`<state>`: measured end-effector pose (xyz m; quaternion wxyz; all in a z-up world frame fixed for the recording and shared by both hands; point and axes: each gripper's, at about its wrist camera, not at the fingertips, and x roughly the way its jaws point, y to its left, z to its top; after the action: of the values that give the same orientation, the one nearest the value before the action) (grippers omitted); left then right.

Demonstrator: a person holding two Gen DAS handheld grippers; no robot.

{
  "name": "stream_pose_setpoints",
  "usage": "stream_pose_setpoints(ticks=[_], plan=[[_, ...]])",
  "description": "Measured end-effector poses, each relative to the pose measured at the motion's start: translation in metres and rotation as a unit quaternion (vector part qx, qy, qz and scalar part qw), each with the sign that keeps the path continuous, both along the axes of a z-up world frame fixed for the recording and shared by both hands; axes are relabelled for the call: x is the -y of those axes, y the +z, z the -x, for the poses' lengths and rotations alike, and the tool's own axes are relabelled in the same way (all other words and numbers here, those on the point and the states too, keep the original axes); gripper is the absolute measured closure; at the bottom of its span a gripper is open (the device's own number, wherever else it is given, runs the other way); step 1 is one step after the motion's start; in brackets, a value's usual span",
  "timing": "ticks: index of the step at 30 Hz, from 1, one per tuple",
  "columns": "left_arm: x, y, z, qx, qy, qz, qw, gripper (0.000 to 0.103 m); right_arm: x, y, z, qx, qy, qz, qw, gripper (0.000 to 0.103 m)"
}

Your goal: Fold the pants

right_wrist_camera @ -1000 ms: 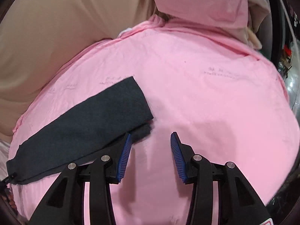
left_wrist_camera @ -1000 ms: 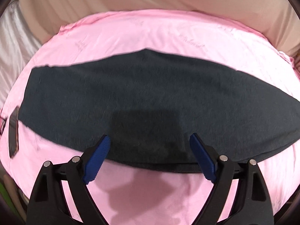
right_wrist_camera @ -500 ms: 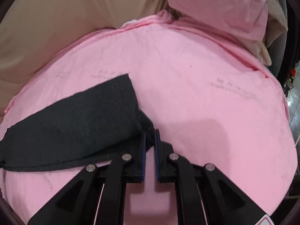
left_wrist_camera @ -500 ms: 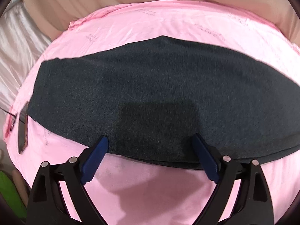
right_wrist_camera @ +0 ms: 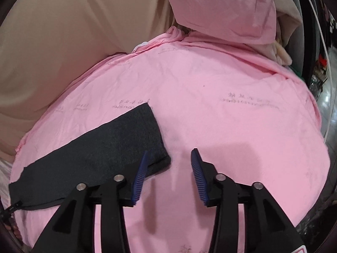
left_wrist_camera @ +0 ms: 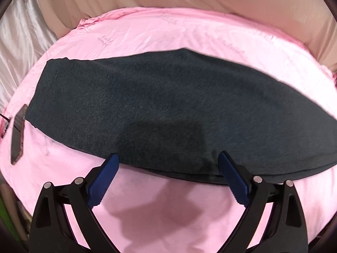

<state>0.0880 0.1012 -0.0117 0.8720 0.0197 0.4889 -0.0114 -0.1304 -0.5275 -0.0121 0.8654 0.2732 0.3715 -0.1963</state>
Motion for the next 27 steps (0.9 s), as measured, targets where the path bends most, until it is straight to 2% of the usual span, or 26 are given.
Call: stream_pose_setpoints(ticks=[2,6,10,14,15,16,19,21,23,25,27], plan=[[0.005,0.005,0.002,0.011,-0.003,0.016,0.9998,0.01,-0.007,-0.008,-0.007,-0.01,0.006,-0.01,1.0,0.051],[0.017,0.008,0.002,0.019,-0.021,0.043,0.9987,0.01,-0.013,-0.021,-0.019,0.002,0.009,-0.055,0.998,0.05],[0.02,0.001,0.0,0.011,-0.025,0.065,0.9975,0.01,-0.014,-0.025,-0.029,0.02,-0.015,-0.059,0.998,0.042],[0.014,-0.003,0.0,0.016,-0.028,0.072,0.9968,0.01,-0.015,-0.029,-0.034,0.029,-0.033,-0.063,0.997,0.042],[0.014,-0.005,0.0,0.017,-0.029,0.069,0.997,0.01,-0.015,-0.031,-0.035,0.028,-0.038,-0.061,0.997,0.044],[0.014,-0.007,0.0,0.018,-0.032,0.063,0.9974,0.01,-0.016,-0.031,-0.036,0.024,-0.045,-0.057,0.997,0.051],[0.019,-0.015,0.002,0.021,-0.047,0.039,0.9979,0.01,-0.017,-0.035,-0.038,0.024,-0.052,-0.075,0.996,0.093],[0.025,-0.018,0.006,0.029,-0.057,0.015,0.9978,0.01,-0.027,-0.022,-0.037,0.033,-0.059,-0.061,0.996,0.093],[0.029,-0.021,0.009,0.035,-0.066,-0.003,0.9972,0.008,-0.044,0.001,-0.042,0.053,-0.041,-0.045,0.997,0.093],[0.03,-0.023,0.012,0.044,-0.073,-0.009,0.9963,0.007,-0.075,0.035,-0.058,0.078,0.003,-0.028,0.997,0.093],[0.027,-0.022,0.013,0.046,-0.075,0.003,0.9961,0.006,-0.12,0.072,-0.082,0.102,0.066,-0.003,0.993,0.093]])
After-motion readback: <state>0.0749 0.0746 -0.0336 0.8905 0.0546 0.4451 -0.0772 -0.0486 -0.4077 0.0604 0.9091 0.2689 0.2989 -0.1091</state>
